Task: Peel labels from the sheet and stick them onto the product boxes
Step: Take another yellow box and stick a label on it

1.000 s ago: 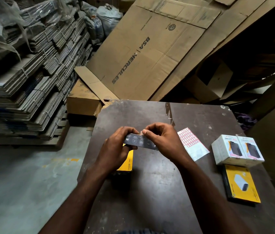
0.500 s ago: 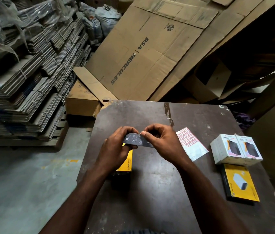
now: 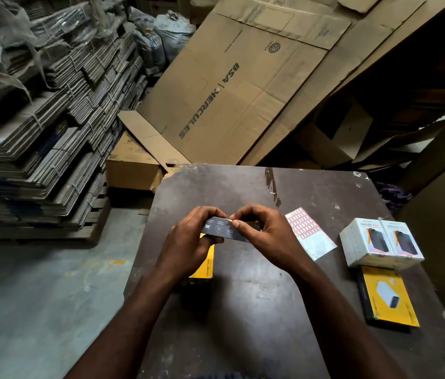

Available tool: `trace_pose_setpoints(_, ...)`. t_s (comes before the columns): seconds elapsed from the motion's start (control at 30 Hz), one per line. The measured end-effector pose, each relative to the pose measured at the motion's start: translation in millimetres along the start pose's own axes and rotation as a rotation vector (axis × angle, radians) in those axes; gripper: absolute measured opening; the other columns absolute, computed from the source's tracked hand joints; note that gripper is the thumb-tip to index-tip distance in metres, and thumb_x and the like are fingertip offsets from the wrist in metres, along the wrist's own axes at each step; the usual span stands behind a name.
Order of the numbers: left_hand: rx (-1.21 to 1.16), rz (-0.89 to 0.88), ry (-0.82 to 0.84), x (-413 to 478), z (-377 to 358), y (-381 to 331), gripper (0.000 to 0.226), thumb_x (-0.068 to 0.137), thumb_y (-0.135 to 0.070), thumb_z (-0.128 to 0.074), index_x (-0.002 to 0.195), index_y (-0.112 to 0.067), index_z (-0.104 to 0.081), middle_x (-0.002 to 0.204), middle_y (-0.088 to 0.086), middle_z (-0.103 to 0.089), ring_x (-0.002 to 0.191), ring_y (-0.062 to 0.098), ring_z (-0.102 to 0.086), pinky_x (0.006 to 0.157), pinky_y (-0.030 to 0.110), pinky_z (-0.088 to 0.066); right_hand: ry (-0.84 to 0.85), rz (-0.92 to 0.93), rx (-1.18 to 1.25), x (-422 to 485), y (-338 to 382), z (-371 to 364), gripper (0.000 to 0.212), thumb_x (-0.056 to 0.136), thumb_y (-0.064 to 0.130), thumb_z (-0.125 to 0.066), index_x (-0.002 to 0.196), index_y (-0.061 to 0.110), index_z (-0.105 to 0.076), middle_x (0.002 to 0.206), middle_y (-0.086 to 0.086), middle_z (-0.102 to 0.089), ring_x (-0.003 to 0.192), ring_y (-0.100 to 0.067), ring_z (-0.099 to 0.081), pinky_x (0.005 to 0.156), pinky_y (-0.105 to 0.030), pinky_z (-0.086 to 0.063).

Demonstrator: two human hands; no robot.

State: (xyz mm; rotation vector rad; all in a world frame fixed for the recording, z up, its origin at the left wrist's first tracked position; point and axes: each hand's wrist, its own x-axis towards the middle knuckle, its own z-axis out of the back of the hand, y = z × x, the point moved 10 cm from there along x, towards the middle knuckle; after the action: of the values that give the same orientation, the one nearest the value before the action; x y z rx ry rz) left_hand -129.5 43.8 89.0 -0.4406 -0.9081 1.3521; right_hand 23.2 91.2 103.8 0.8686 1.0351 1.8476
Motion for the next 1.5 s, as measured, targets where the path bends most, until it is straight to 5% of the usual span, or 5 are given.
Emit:
trace_pose_setpoints(0.4,0.033,-0.023,0.017,-2.4,1.8,-3.5,0.040,0.079,-0.017,-0.075,0.110,-0.034,-0.056,0.108,-0.017,-0.061,0.093,0.008,-0.064,0.071,0.041,-0.056,0.003,0.019,0.063,-7.4,1.1,-0.6,0.028,0.079,0.019,-0.083,0.099,0.017,-0.063,0.094,0.010,-0.072,0.091,-0.009,-0.070,0.075,-0.035,-0.060)
trace_pose_setpoints(0.8,0.109,-0.045,0.036,-2.5,2.1,-13.5,0.038,0.082,-0.012,-0.071,0.114,-0.026,-0.058,0.111,-0.012,-0.062,0.092,0.011,-0.067,0.070,0.035,-0.057,-0.058,-0.038,0.056,0.1,-6.5,-4.7,0.008,0.092,0.026,-0.070,0.090,0.019,-0.066,0.084,0.007,-0.070,0.084,-0.011,-0.070,0.072,-0.041,-0.060)
trace_pose_setpoints(1.0,0.107,-0.073,0.055,-4.6,-1.8,-14.6,0.034,0.079,-0.039,-0.054,0.112,-0.036,-0.054,0.110,-0.018,-0.060,0.093,0.008,-0.067,0.070,0.041,-0.056,-0.011,0.063,0.005,-4.2,-2.1,-3.8,0.010,0.092,0.025,-0.070,0.093,0.017,-0.065,0.089,0.006,-0.067,0.086,-0.014,-0.069,0.077,-0.035,-0.060)
trace_pose_setpoints(1.3,0.112,-0.131,0.015,-6.0,-3.2,-14.2,0.040,0.079,-0.022,-0.072,0.112,-0.036,-0.054,0.111,-0.018,-0.060,0.092,0.007,-0.064,0.064,0.036,-0.056,0.151,-0.031,0.120,-9.6,-15.4,-8.9,0.027,0.086,0.014,-0.075,0.108,0.021,-0.061,0.101,0.003,-0.069,0.098,-0.015,-0.070,0.083,-0.033,-0.060)
trace_pose_setpoints(1.5,0.130,-0.166,0.016,-5.9,-4.1,-18.8,0.038,0.078,-0.028,-0.067,0.112,-0.035,-0.053,0.112,-0.018,-0.059,0.090,0.009,-0.065,0.062,0.038,-0.056,0.019,-0.106,0.278,-8.3,-28.5,-10.3,0.018,0.087,0.021,-0.074,0.100,0.021,-0.063,0.095,-0.001,-0.070,0.093,-0.019,-0.069,0.080,-0.034,-0.057)
